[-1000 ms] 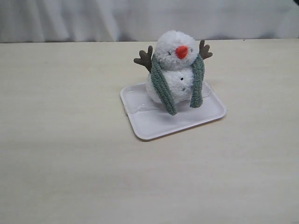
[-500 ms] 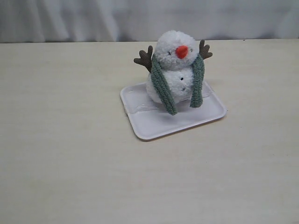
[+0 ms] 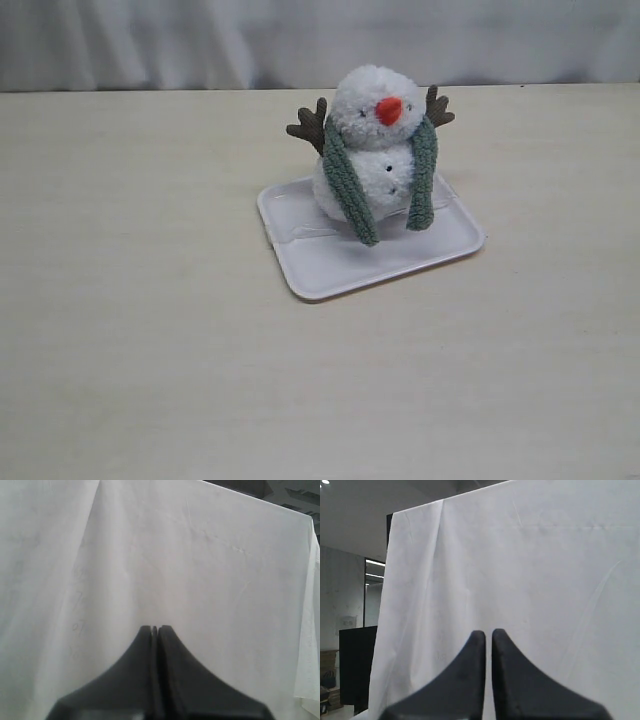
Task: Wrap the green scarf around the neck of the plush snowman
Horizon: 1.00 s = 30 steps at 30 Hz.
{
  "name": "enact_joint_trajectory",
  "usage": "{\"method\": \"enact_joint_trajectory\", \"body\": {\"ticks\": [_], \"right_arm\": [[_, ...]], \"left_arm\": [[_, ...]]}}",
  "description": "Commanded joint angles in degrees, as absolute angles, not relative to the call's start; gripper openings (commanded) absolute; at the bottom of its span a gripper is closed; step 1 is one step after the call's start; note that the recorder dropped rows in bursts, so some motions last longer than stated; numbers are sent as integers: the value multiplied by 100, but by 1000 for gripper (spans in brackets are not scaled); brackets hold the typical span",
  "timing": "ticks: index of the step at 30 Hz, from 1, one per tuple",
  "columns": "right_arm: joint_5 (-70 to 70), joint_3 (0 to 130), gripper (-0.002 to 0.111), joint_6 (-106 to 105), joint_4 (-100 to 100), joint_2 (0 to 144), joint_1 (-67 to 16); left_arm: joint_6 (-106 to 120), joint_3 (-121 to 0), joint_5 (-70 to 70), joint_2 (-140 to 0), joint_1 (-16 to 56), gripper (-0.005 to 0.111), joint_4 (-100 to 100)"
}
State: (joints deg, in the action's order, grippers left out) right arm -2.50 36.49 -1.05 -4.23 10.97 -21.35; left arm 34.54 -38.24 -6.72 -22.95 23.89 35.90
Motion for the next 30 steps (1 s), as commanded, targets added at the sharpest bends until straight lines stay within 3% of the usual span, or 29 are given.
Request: {"method": "enact_joint_trajectory", "body": {"ticks": [1,30], "right_arm": [[-297,3620,4,-88,-424,984,-2150],[-297,3620,4,-88,-424,984,-2150]], "left_arm": [[3397,-3800,-677,-2268,2370,0,3625],[3419,-3800,-867,-2217,2370,0,3613]]}}
